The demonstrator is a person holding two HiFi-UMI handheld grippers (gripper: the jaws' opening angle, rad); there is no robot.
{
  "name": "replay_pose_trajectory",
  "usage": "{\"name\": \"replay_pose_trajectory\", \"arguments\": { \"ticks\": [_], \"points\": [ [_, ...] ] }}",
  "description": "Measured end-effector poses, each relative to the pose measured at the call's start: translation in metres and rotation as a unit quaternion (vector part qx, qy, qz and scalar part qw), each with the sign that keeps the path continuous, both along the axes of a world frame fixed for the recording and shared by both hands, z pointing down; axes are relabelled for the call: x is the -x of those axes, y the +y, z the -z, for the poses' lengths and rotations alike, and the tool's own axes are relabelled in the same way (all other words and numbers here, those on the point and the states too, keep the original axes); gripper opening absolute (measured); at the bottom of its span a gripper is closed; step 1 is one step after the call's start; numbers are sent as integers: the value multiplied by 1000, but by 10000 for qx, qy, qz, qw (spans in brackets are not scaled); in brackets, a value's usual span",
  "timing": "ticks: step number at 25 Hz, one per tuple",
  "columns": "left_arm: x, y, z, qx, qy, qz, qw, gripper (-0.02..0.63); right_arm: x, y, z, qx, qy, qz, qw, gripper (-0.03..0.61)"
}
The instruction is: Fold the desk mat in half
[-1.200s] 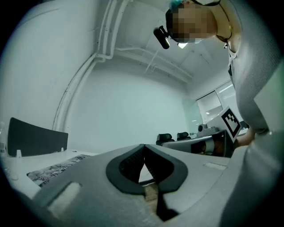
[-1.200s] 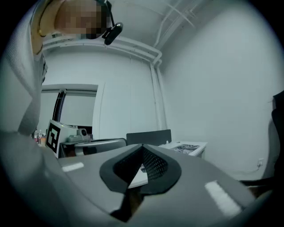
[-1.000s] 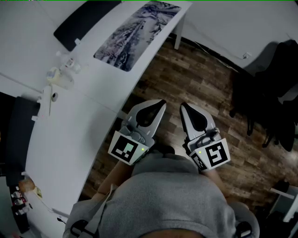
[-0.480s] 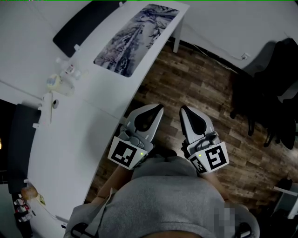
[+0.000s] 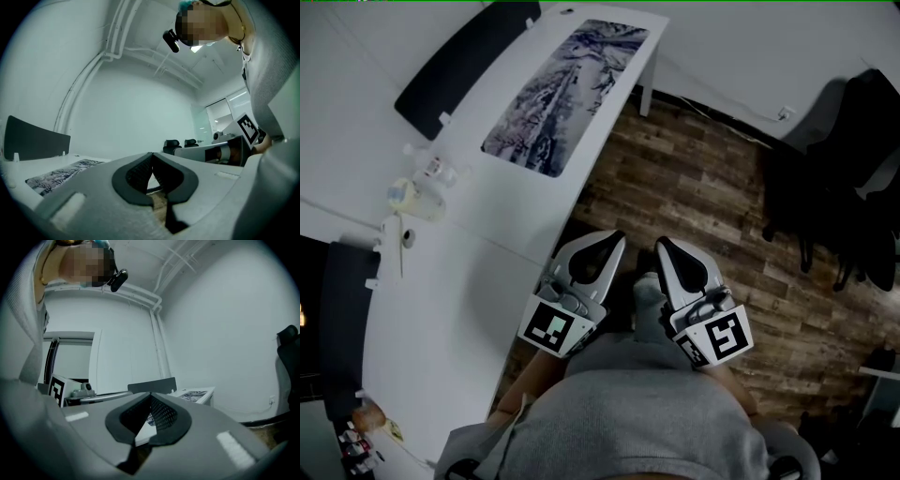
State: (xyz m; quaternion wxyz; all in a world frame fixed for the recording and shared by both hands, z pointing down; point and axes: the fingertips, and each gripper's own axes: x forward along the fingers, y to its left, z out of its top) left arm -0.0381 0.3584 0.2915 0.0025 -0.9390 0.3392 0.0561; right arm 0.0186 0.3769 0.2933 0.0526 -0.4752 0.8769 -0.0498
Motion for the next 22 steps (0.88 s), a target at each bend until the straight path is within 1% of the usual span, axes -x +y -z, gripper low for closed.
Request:
{"name": "replay_pose_trajectory", "arguments": {
  "ticks": [4, 8, 12, 17, 22],
  "points": [
    [-7, -21, -2, -5, -11, -35, 10000, 0, -7, -23, -3, 60, -102, 50, 9999, 2],
    [-13, -56, -1, -101, -30, 13, 9999, 0, -12, -60, -2, -84, -86, 143, 9998, 2],
    [-31, -109, 1, -218, -63, 48, 9997, 0, -33, -110, -3, -133, -52, 169, 9998, 2],
    [-59, -186, 14, -295, 129, 144, 9994, 0, -60, -184, 8, -217, -51, 292, 9993, 2],
    [-89, -249, 22, -337, 5, 257, 9991, 0, -86, -253, 21, -294, -34, 448, 9986, 2]
  ]
}}
